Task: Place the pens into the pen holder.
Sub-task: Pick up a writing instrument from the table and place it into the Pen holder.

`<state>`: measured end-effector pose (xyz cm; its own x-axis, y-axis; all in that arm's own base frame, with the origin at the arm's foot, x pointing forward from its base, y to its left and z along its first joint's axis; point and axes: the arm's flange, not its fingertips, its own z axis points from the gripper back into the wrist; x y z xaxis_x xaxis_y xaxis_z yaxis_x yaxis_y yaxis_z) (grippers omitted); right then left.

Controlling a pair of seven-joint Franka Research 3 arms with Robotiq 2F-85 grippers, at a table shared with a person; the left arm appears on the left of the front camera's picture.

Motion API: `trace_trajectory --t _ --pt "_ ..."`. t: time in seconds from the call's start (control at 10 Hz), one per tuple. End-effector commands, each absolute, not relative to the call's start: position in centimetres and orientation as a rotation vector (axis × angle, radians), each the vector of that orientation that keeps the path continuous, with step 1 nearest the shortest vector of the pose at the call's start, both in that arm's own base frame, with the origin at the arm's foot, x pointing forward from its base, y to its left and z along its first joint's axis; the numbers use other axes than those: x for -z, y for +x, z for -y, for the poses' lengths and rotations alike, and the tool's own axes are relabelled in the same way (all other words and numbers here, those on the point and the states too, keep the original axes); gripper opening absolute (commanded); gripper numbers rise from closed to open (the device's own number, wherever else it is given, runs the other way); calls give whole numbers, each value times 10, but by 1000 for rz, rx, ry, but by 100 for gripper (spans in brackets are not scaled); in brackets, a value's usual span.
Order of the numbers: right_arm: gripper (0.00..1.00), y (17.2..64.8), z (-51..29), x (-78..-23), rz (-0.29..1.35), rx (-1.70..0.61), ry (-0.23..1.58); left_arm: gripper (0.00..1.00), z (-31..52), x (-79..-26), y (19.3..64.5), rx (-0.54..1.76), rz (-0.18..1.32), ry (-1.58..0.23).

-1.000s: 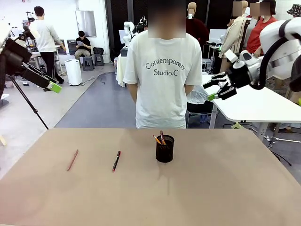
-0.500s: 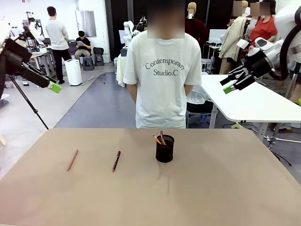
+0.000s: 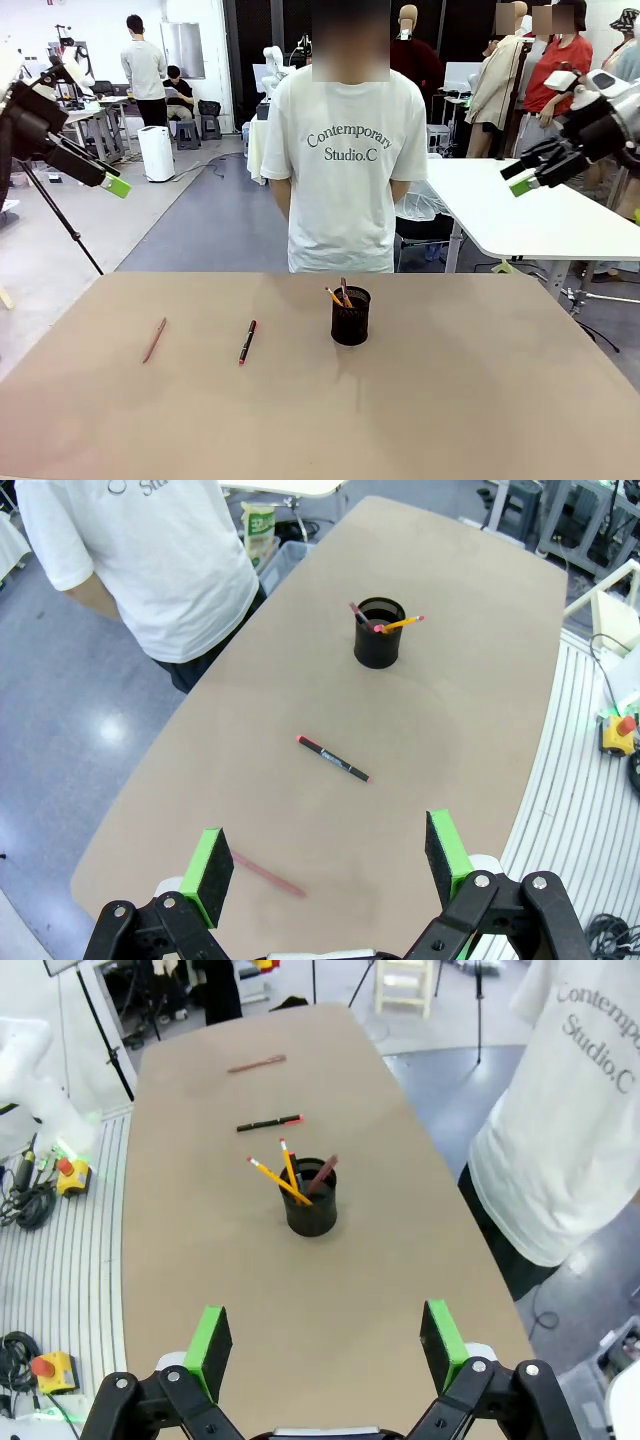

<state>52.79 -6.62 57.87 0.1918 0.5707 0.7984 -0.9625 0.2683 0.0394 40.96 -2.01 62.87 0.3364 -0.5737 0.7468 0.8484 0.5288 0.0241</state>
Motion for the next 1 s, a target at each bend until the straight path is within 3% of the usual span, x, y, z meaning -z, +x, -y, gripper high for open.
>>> trace_trajectory --t 0.0,0.3,0.9 --pt "100 514 66 -572 799 -1136 673 100 21 -629 408 963 790 -408" --pt "100 514 76 -546 834 -1100 747 100 21 -629 408 963 790 -408" --pt "100 514 74 -559 779 -1121 698 100 21 -629 408 963 790 -408"
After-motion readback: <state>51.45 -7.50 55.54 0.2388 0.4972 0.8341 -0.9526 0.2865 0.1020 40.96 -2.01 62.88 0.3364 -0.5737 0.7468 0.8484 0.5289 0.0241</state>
